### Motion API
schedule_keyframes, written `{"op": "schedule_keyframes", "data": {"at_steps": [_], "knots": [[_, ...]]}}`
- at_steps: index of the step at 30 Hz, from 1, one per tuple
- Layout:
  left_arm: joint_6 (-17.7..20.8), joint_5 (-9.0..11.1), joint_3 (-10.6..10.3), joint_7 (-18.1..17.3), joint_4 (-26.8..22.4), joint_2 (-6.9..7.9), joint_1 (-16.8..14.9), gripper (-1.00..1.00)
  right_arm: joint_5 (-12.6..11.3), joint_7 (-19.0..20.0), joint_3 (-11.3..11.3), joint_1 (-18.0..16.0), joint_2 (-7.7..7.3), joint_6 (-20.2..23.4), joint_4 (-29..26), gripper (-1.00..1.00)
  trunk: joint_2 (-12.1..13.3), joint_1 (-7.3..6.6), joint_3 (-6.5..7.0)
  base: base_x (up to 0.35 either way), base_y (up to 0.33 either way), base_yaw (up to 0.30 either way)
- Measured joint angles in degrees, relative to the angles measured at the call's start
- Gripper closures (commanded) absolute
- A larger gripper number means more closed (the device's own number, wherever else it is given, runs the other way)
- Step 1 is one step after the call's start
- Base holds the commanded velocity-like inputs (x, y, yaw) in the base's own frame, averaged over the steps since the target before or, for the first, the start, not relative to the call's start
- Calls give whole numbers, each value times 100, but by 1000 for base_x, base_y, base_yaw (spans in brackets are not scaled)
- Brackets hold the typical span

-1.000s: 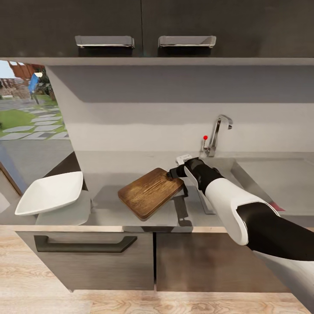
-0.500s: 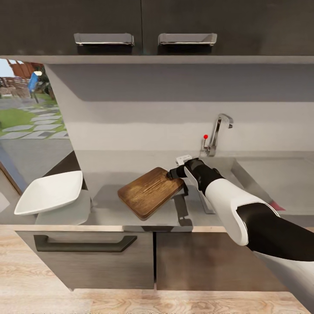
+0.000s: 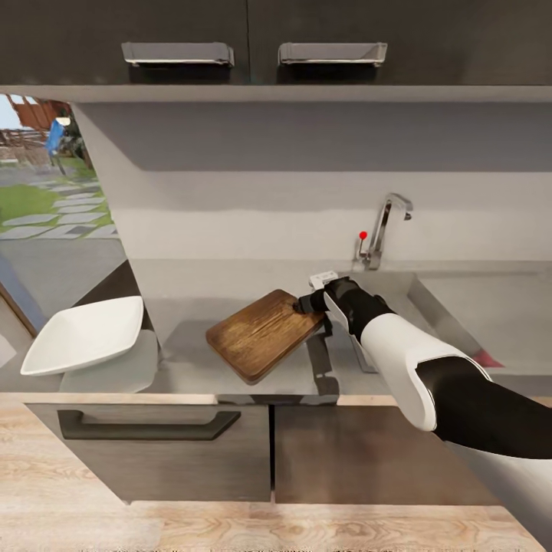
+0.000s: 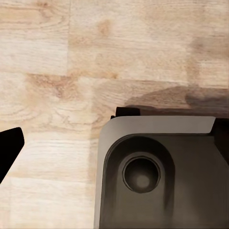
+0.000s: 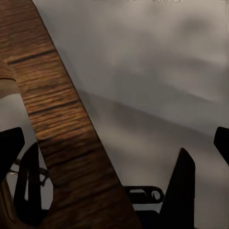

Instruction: In the kitchen, take the Vidalia onion out of the sink, dice it on the chopping board with the paring knife, put the diced onion into the bowl on the countertop, then place both the paring knife and the chopping board into the sink.

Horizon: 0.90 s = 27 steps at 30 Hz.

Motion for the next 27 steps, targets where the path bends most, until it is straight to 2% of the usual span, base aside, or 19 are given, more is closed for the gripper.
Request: {"op": "schedule_keyframes", "data": {"at_steps": [15, 16, 17, 27], "knots": [[0, -1, 0, 0, 1, 0, 0, -100, -77, 9, 0, 1, 9, -4, -56, -100, 0, 0, -83, 0, 0, 0], [0, -1, 0, 0, 1, 0, 0, -100, -77, 8, 1, 1, 9, -5, -56, 100, 0, 0, -83, 0, 0, 0], [0, -2, 0, 0, 2, 0, -1, -100, -149, 15, -20, 2, 8, -5, -42, 100, 0, 0, -83, 0, 0, 0], [0, 0, 0, 0, 2, 0, -1, -100, -161, 16, -30, 2, 4, -4, -39, 100, 0, 0, -83, 0, 0, 0]]}}
